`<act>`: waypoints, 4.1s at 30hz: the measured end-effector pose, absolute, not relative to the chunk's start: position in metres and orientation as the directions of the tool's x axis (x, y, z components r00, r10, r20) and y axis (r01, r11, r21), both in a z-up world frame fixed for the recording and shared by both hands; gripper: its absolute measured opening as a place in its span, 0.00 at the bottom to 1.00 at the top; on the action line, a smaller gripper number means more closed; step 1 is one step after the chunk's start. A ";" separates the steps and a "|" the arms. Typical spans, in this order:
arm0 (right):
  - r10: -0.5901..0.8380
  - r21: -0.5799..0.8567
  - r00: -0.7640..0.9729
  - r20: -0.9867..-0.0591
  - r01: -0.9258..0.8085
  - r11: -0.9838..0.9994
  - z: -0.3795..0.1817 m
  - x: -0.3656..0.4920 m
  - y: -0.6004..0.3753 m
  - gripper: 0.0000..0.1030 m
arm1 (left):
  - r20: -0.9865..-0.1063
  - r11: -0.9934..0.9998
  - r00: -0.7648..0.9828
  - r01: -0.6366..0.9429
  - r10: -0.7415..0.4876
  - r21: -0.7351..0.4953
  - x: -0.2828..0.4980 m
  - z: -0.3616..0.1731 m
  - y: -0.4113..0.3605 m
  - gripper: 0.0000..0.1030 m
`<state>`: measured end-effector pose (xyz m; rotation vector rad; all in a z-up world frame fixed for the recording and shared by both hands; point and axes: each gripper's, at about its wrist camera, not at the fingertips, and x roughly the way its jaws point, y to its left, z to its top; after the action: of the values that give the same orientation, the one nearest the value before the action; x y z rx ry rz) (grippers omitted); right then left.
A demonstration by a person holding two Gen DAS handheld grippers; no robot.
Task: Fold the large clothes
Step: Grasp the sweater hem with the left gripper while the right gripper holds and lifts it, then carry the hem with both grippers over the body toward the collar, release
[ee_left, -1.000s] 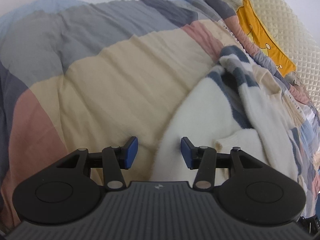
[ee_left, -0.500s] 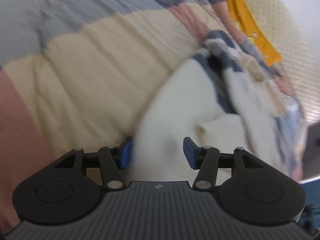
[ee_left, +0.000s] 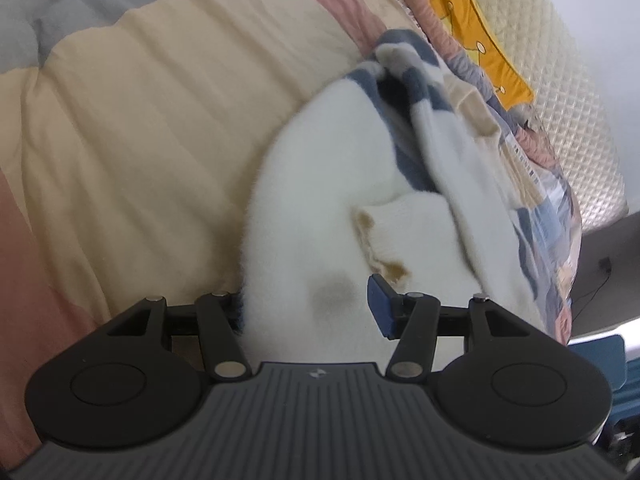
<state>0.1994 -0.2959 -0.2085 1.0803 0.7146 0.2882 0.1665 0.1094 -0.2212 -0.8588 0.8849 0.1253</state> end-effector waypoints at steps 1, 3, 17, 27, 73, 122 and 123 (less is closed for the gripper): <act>0.550 0.890 0.756 -0.354 0.092 0.447 -0.204 0.199 -0.296 0.22 | -0.727 0.674 0.645 -0.429 -0.238 -0.601 0.167 -0.222 0.109 0.58; 0.552 0.904 0.776 -0.307 0.057 0.423 -0.199 0.198 -0.298 0.22 | -0.740 0.680 0.630 -0.436 -0.236 -0.589 0.169 -0.226 0.107 0.58; 0.500 0.827 0.720 -0.481 0.183 0.531 -0.220 0.198 -0.296 0.21 | -0.711 0.736 0.676 -0.378 -0.195 -0.562 0.160 -0.220 0.088 0.16; 0.563 0.901 0.772 -0.293 0.027 0.432 -0.181 0.173 -0.309 0.17 | -0.451 0.634 0.831 -0.161 -0.327 -0.756 0.125 -0.170 0.105 0.12; 0.551 0.845 0.800 -0.238 -0.109 0.524 -0.071 0.229 -0.333 0.19 | -0.126 0.493 0.924 0.074 -0.360 -0.867 0.157 -0.074 0.162 0.12; 0.530 0.598 0.684 -0.501 -0.169 0.783 -0.151 0.270 -0.272 0.57 | -0.596 0.941 0.767 0.027 -0.236 -0.338 0.245 -0.154 0.097 0.65; 0.530 0.576 0.678 -0.509 -0.189 0.795 -0.149 0.265 -0.266 0.57 | -0.609 0.942 0.753 0.043 -0.250 -0.333 0.245 -0.156 0.091 0.65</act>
<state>0.2655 -0.2663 -0.1487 0.5133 0.7198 0.4245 0.2453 0.0912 -0.1558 -0.3098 0.7032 -0.1629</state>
